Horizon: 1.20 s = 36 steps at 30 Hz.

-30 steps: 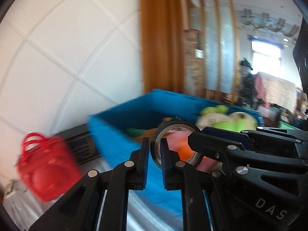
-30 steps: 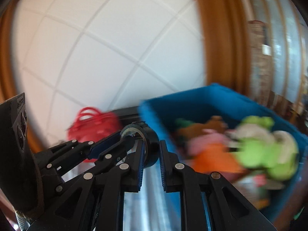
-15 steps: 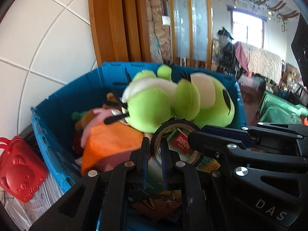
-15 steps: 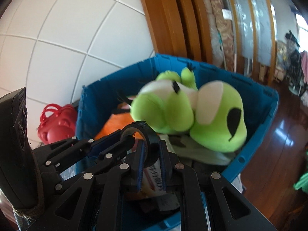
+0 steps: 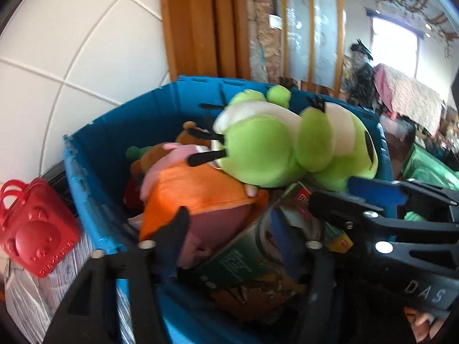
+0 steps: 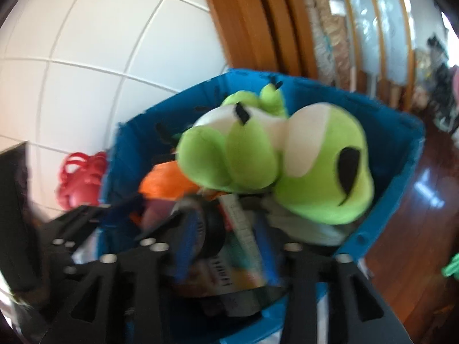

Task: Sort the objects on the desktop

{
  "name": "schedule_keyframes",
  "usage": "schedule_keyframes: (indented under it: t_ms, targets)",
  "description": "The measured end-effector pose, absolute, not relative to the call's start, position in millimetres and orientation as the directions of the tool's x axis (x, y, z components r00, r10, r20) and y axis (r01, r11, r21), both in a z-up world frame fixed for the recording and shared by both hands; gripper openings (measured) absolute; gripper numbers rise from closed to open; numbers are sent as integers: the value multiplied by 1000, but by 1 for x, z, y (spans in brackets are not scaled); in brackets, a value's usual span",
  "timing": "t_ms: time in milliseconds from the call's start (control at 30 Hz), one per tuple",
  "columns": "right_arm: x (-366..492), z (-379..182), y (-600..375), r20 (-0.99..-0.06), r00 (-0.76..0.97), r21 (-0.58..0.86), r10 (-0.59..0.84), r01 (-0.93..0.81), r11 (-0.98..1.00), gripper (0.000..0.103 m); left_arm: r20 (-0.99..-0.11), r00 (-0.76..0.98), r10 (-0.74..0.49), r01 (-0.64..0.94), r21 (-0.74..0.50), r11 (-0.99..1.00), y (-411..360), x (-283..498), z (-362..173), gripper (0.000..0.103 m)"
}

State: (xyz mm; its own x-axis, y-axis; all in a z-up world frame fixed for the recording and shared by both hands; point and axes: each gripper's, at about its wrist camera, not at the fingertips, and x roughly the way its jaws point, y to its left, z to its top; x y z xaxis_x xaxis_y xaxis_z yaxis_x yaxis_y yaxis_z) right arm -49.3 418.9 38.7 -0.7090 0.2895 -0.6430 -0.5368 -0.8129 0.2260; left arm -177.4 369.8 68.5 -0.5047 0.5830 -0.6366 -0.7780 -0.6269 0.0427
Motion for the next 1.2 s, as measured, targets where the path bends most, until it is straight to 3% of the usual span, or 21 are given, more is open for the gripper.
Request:
schedule_keyframes:
  t_ms: [67,100,133,233,333,433,567,833,1200]
  targets:
    - [-46,41,418,-638,-707,214,306,-544,-812,77,-623,-514,590,-768,29,-640,364,-179,70,71]
    - [-44,43,415,-632,-713,214,304,-538,-815,91,-615,-521,592,-762,22,-648,360,-180,72,71]
    - [-41,46,411,-622,-716,206,315,-538,-817,98,-605,-528,596,-755,13,-656,353,-179,74,71]
    - [-31,56,394,-592,-714,158,374,-557,-815,103,-573,-544,613,-745,-6,-667,335,-176,82,71]
    - [-22,67,375,-560,-715,131,418,-575,-808,103,-520,-580,627,-731,-8,-682,312,-167,91,74]
    - [-15,77,355,-529,-720,103,450,-581,-808,103,-472,-620,627,-710,-3,-704,290,-156,98,87]
    - [-11,83,332,-500,-720,78,481,-591,-803,103,-414,-688,596,-662,21,-749,265,-143,103,93]
    - [2,82,303,-468,-684,41,559,-649,-760,103,-406,-685,605,-632,-80,-770,223,-147,105,94]
    - [1,64,282,-499,-668,1,553,-638,-770,103,-401,-728,556,-602,-12,-798,215,-134,104,94]
